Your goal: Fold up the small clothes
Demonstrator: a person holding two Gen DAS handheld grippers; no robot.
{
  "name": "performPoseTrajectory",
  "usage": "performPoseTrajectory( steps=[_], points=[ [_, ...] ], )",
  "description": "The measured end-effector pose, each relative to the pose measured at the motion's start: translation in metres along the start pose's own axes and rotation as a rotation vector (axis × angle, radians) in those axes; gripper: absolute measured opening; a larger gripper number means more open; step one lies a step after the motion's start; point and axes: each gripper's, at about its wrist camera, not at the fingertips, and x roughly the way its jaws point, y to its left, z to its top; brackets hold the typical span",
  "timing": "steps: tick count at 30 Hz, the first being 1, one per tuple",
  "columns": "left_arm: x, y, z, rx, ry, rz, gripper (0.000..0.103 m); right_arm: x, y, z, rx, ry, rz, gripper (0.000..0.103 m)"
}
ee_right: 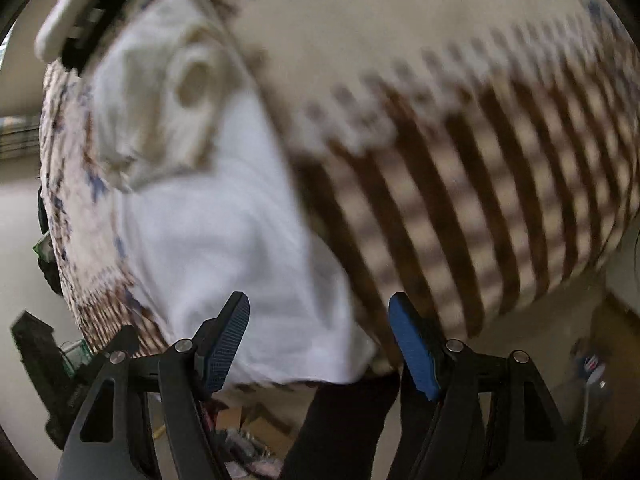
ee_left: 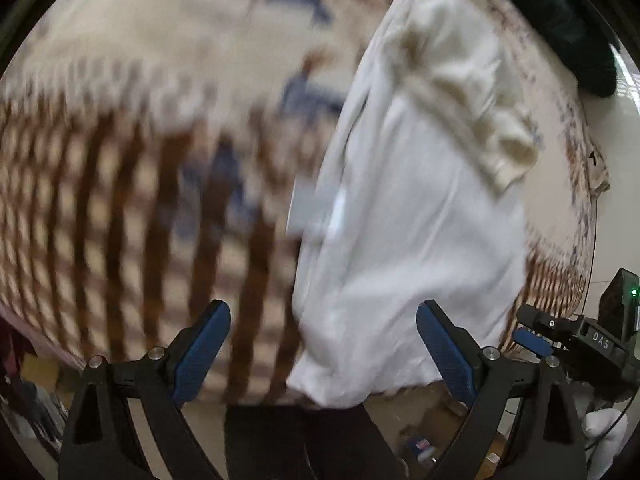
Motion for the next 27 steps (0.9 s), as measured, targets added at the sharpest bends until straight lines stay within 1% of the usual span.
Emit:
performPoseTrajectory(
  steps=[1, 2, 3, 5, 6, 7, 8, 9, 10, 11, 12, 13, 15, 17, 20, 21, 24, 26, 27],
  points=[
    [0.012, 0.003, -0.007, -0.015, 0.019, -0.022, 0.095, 0.008, -0.009, -0.004, 0.005, 0.013, 0.019, 0.074],
    [0.02, 0.004, -0.011, -0.022, 0.029, -0.028, 0.095, 0.015, -0.017, -0.007, 0.016, 0.023, 0.038, 0.074],
    [0.029, 0.004, -0.017, -0.027, 0.025, -0.018, 0.095, 0.023, -0.024, -0.011, 0.027, 0.033, 0.07, 0.074],
    [0.037, 0.001, -0.022, -0.006, 0.008, -0.004, 0.095, 0.035, -0.032, -0.014, 0.045, 0.042, 0.117, 0.074],
    [0.039, -0.003, -0.024, 0.014, -0.016, 0.001, 0.094, 0.04, -0.034, -0.015, 0.045, 0.047, 0.131, 0.074],
    [0.038, -0.007, -0.027, 0.031, -0.039, 0.007, 0.088, 0.046, -0.035, -0.016, 0.044, 0.051, 0.152, 0.074],
    [0.037, -0.01, -0.03, 0.035, -0.052, 0.015, 0.082, 0.049, -0.037, -0.018, 0.047, 0.05, 0.162, 0.07],
    [0.036, -0.014, -0.033, 0.039, -0.067, 0.0, 0.06, 0.051, -0.038, -0.019, 0.043, 0.046, 0.166, 0.058],
    [0.035, -0.018, -0.037, 0.046, -0.077, -0.009, 0.023, 0.052, -0.037, -0.021, 0.034, 0.044, 0.161, 0.047],
    [0.035, -0.022, -0.04, 0.055, -0.08, -0.022, 0.015, 0.052, -0.037, -0.023, 0.024, 0.043, 0.159, 0.026],
    [0.034, -0.027, -0.044, 0.068, -0.084, -0.026, 0.012, 0.052, -0.036, -0.026, 0.019, 0.045, 0.17, 0.013],
    [0.031, -0.032, -0.048, 0.081, -0.102, -0.033, 0.008, 0.05, -0.035, -0.029, 0.015, 0.039, 0.182, 0.011],
    [0.026, -0.039, -0.051, 0.081, -0.115, -0.06, 0.008, 0.043, -0.029, -0.034, 0.008, 0.025, 0.191, 0.009],
    [0.014, -0.036, -0.049, 0.052, -0.125, -0.1, 0.007, 0.029, -0.025, -0.037, 0.002, 0.018, 0.222, 0.009],
    [-0.017, -0.036, -0.034, 0.001, -0.167, -0.175, 0.007, 0.004, -0.014, -0.038, -0.022, -0.002, 0.268, 0.008],
    [-0.033, -0.04, -0.025, -0.014, -0.195, -0.208, 0.007, -0.005, -0.011, -0.037, -0.028, -0.01, 0.283, 0.008],
    [-0.064, -0.048, -0.001, -0.033, -0.254, -0.266, 0.007, -0.04, 0.009, -0.024, -0.06, -0.055, 0.349, 0.008],
    [-0.083, -0.054, 0.024, -0.031, -0.291, -0.3, 0.007, -0.058, 0.026, -0.011, -0.079, -0.093, 0.387, 0.008],
    [-0.091, -0.061, 0.046, -0.035, -0.309, -0.324, 0.007, -0.065, 0.034, -0.002, -0.083, -0.108, 0.398, 0.008]
  ],
)
